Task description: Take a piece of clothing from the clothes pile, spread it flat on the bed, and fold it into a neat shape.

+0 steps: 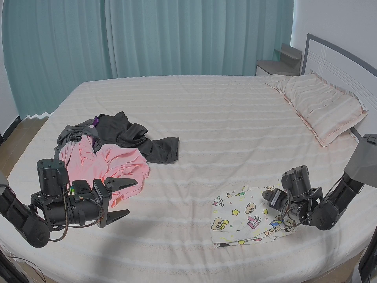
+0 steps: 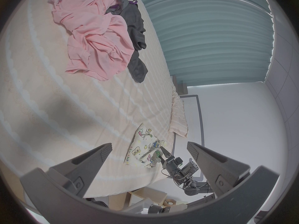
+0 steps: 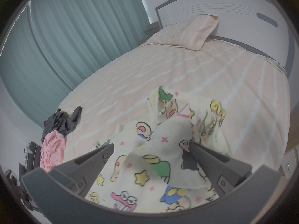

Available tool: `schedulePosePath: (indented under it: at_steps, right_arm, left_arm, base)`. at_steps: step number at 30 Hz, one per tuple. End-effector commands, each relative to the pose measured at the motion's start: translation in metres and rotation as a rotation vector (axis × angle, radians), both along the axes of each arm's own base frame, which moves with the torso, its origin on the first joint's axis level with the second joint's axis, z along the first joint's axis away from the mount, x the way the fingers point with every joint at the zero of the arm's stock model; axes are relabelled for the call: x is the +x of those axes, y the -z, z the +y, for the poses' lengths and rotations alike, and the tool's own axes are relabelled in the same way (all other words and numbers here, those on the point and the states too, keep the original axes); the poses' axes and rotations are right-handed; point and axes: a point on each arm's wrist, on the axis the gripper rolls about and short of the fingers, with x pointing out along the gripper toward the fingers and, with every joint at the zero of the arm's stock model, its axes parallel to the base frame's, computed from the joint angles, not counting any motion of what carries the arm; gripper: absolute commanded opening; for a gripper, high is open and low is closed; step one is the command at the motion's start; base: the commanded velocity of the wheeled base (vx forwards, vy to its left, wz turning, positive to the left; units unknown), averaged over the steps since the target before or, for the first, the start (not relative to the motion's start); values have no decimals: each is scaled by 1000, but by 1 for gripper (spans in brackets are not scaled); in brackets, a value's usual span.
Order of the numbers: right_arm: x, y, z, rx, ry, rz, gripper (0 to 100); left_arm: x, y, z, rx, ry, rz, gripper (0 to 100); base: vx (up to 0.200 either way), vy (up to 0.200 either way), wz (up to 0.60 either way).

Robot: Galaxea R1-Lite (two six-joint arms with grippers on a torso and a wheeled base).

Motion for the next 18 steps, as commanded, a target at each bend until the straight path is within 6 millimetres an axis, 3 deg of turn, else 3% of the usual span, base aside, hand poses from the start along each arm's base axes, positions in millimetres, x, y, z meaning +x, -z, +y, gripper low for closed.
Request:
schedulePosePath:
  at_steps: [1,3,13,18]
  right_arm:
    - [-1,-4,-16,4,46,-3,100]
    - [2,-10,-35,17,102,-26,100]
    - [-17,-32,-86,24,148,-41,100]
    - [-37,-42,-87,67,84,-49,100]
  left_arm:
    - [0,2,0,2,0,8,100]
    - [1,3,0,1,-1,12,100]
    - [1,3,0,3,-1,12,100]
    - [2,4,0,4,-1,17,100]
  base:
    - [0,0,0]
    - [0,0,0]
    - [0,0,0]
    - [0,0,0]
